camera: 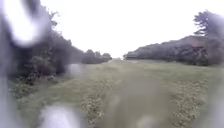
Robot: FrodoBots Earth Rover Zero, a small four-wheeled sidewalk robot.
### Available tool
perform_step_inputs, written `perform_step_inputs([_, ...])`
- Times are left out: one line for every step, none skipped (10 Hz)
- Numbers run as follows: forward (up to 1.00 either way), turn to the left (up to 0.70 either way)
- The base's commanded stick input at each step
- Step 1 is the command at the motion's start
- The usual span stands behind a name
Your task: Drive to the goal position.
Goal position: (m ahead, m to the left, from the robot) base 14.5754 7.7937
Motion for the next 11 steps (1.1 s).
perform_step_inputs([0.85,-0.33])
perform_step_inputs([0.85,-0.29])
perform_step_inputs([0.85,0.0])
perform_step_inputs([0.85,0.0])
perform_step_inputs([0.85,0.0])
perform_step_inputs([0.85,0.0])
perform_step_inputs([0.85,0.0])
perform_step_inputs([0.85,0.0])
perform_step_inputs([0.85,0.0])
perform_step_inputs([0.85,0.0])
perform_step_inputs([0.85,0.0])
